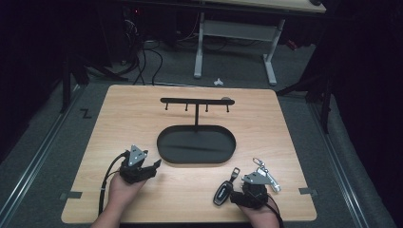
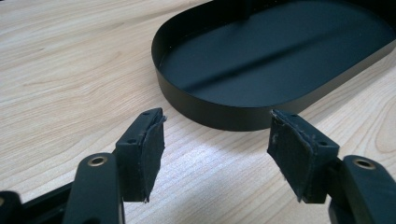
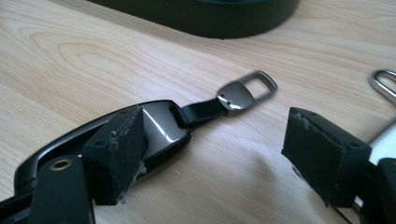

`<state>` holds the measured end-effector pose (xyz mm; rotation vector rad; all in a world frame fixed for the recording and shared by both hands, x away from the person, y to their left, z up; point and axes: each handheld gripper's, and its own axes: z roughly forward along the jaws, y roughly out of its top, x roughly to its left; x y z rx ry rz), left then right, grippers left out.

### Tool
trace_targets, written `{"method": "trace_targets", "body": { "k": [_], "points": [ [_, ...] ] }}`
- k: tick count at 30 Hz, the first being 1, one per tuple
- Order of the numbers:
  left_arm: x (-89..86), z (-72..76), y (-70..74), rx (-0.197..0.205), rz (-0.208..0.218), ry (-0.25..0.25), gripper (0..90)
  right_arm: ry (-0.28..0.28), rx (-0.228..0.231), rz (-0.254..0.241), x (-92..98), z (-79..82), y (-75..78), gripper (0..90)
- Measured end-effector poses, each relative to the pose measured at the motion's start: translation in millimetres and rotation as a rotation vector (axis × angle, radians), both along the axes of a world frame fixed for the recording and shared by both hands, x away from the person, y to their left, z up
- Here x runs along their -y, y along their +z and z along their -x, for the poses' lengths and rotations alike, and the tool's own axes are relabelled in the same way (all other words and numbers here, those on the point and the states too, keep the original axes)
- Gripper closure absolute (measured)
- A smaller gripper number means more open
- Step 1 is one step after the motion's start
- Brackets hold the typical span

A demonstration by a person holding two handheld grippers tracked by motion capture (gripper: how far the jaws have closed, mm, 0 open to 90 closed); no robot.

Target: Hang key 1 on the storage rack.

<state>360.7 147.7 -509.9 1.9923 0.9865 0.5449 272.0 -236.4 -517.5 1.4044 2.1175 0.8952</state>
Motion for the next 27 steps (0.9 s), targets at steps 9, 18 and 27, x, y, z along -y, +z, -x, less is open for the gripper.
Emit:
{"method": "trace_targets", "body": {
  "k": [9,18,27],
  "points": [
    [0.5,0.6,-2.0,-0.006,-0.019,-0.006,36.2,-0.014,0.013,-0.028,18.6,5.1,6.1,28.2],
    [-6.5,4.4,-4.2,-0.021,-0.034,0.0,36.1,-0.016,0.021,-0.093,2.9,-12.6,6.8,42.6],
    [-18.3,11.8,-4.9,-0.017,-0.029,0.02,36.1,-0.064,-0.097,-0.136,4.6,-33.9,-1.9,47.2]
  ]
}}
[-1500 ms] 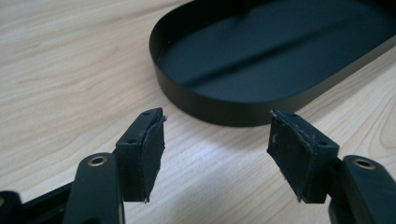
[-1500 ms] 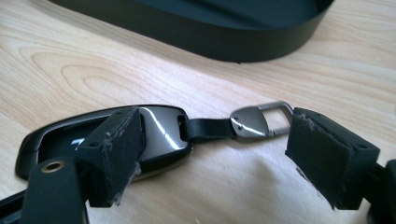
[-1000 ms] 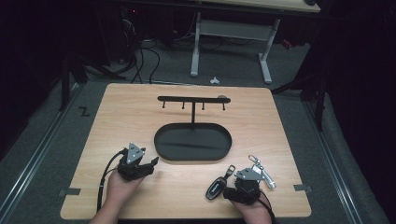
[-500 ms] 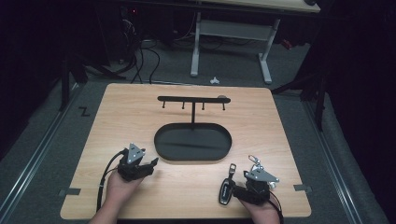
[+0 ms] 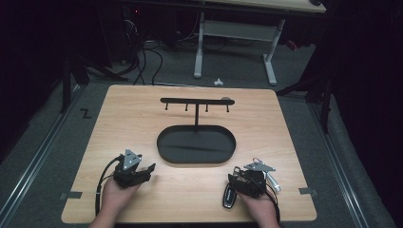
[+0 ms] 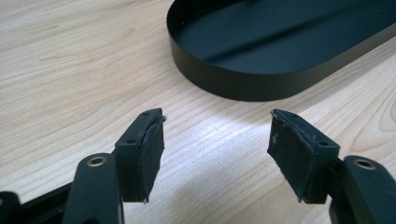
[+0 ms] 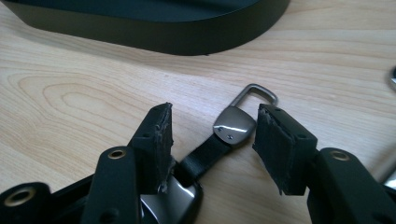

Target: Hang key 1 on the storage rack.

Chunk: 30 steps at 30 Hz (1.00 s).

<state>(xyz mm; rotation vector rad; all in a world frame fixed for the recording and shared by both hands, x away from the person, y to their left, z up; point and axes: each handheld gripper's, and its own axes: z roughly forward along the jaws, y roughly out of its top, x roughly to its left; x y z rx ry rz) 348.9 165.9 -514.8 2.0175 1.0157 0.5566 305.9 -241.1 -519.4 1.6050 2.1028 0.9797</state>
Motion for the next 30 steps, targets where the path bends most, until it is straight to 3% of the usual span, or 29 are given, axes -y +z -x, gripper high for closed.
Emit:
{"method": "trace_targets", "body": {
  "k": [4,18,22,26,30],
  "points": [
    [-5.5,5.6,0.6,0.009,-0.002,0.004,36.1,0.04,-0.02,0.001,-8.2,-7.3,-1.7,49.0],
    [-16.7,15.4,-0.2,0.014,-0.013,0.032,36.1,0.244,-0.004,0.08,-49.9,-22.0,-1.0,56.2],
    [-14.1,14.8,1.4,0.027,-0.013,0.027,36.1,0.263,0.015,0.094,-52.6,-18.6,2.1,55.4],
    [-7.7,11.5,3.0,0.038,-0.007,0.013,36.2,0.238,0.063,0.087,-43.6,-9.9,15.0,53.4],
    [0.2,8.1,5.4,0.064,-0.015,0.0,36.2,0.21,0.052,0.086,-30.6,-1.7,17.3,48.5]
  ]
}}
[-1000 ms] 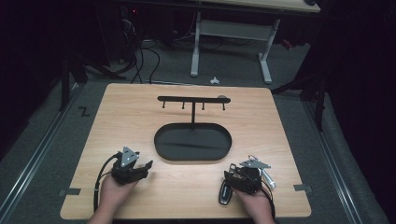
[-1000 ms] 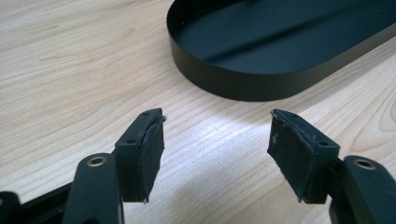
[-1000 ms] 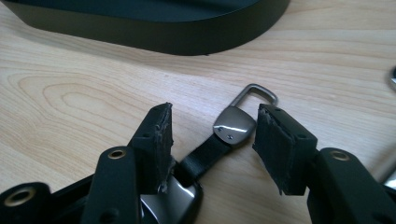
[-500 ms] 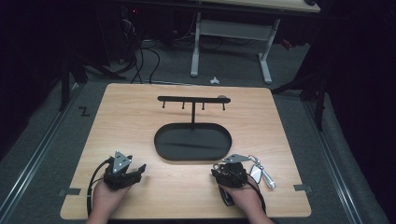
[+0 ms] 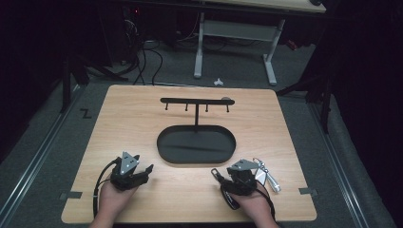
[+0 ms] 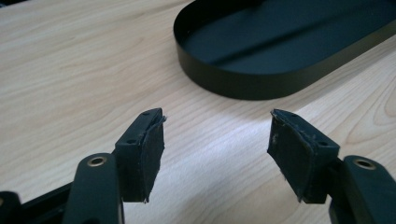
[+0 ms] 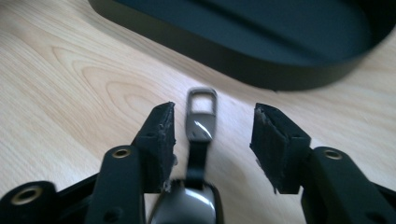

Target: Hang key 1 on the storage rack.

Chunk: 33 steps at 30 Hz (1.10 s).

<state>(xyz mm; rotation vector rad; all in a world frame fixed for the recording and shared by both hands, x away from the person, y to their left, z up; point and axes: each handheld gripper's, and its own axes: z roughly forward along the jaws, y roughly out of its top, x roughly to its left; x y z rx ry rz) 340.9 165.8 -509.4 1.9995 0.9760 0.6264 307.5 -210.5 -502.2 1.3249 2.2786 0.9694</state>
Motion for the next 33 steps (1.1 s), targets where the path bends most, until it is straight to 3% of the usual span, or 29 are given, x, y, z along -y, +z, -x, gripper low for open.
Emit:
{"method": "trace_targets", "body": {
  "k": [11,18,24,29,33],
  "points": [
    [9.4,-16.5,2.3,-0.001,0.036,0.001,35.7,-0.044,-0.038,-0.047,24.8,14.0,0.4,39.7],
    [14.8,-20.4,-1.4,-0.009,0.037,-0.019,35.9,-0.036,-0.072,-0.015,18.4,8.3,3.6,36.8],
    [13.4,-21.9,-1.1,-0.02,0.058,-0.032,36.2,-0.03,-0.137,0.094,2.0,-2.7,13.1,40.1],
    [13.8,-24.8,-4.2,-0.023,0.046,-0.034,36.3,-0.009,-0.255,0.168,-14.1,-17.7,14.7,41.0],
    [15.9,-23.6,-5.6,-0.033,0.03,-0.048,36.3,0.015,-0.317,0.229,-24.2,-27.2,13.6,44.7]
  ]
}}
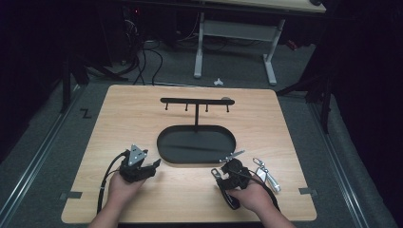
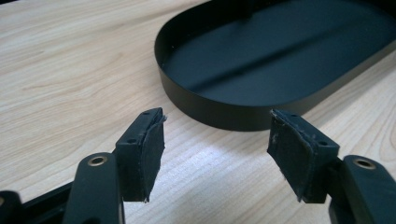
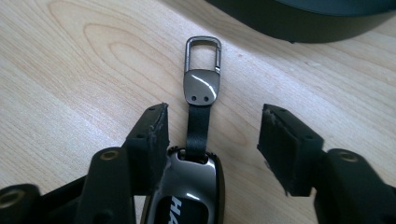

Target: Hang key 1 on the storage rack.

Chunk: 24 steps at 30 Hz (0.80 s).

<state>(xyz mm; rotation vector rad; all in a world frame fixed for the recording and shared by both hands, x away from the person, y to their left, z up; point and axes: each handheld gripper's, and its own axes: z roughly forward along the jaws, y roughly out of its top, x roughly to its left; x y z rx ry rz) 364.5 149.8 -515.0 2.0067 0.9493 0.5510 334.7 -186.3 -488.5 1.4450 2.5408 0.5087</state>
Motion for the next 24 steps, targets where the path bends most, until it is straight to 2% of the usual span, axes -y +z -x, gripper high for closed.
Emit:
{"method": "trace_targets", "body": {
  "k": [6,10,12,21,24],
  "points": [
    [2.0,1.8,-0.2,0.004,-0.004,-0.008,36.3,0.034,-0.121,0.063,-10.9,-10.7,1.8,50.9],
    [1.3,0.8,0.7,0.009,0.011,0.004,36.3,0.077,-0.171,0.125,-18.6,-16.0,1.3,55.2],
    [1.3,1.2,1.1,0.013,0.014,0.006,36.3,0.068,-0.21,0.151,-21.8,-17.2,-0.3,58.4],
    [1.8,2.6,2.2,0.012,0.035,-0.014,36.5,0.084,-0.268,0.21,-26.1,-26.8,0.0,70.7],
    [1.7,0.1,1.3,-0.01,0.059,-0.025,36.7,0.088,-0.29,0.23,-29.3,-29.3,0.1,71.3]
  ]
}}
